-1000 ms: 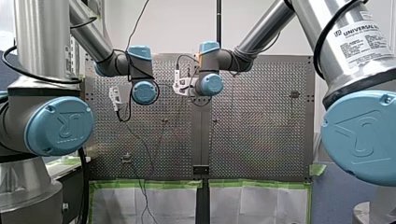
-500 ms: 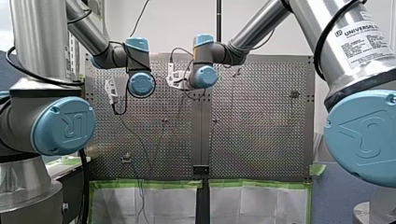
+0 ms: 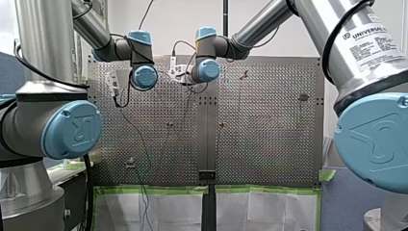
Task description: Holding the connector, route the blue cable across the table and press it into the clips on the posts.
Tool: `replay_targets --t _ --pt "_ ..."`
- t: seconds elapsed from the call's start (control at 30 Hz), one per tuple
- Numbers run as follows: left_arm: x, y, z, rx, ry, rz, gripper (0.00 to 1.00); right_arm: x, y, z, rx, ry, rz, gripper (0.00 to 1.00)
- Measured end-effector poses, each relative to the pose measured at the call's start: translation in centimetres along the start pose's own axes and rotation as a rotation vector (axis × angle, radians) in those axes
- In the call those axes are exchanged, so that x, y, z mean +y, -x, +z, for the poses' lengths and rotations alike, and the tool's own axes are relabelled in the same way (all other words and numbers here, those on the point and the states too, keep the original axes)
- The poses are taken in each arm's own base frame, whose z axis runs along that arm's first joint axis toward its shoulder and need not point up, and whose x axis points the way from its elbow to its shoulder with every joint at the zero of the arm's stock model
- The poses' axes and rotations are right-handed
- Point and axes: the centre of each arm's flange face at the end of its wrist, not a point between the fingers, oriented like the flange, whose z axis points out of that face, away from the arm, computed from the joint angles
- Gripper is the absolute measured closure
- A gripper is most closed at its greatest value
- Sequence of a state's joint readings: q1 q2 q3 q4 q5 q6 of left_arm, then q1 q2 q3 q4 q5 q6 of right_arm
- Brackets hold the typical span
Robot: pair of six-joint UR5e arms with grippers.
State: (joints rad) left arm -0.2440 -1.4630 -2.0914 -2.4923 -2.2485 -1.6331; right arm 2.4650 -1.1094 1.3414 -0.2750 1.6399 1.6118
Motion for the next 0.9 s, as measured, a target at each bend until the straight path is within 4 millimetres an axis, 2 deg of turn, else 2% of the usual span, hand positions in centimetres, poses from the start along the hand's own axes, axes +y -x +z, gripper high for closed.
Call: replay_targets --t 0.3,0.77,0.9 --pt "0.2 1.7 2.7 -0.029 0.019 -0.001 1.0 -0.9 0.2 1.7 -0.017 -0.017 0.004 1.0" --pt "2.0 0.9 7.7 -0.04 0.015 -0.007 1.0 -1.6 0.7 4.8 -0.035 -0.039 0.04 1.0" --pt "2.5 0.4 9.4 -0.043 0.013 -0.014 1.0 -1.5 -0.1 5.5 -0.017 -0.038 0.042 1.0"
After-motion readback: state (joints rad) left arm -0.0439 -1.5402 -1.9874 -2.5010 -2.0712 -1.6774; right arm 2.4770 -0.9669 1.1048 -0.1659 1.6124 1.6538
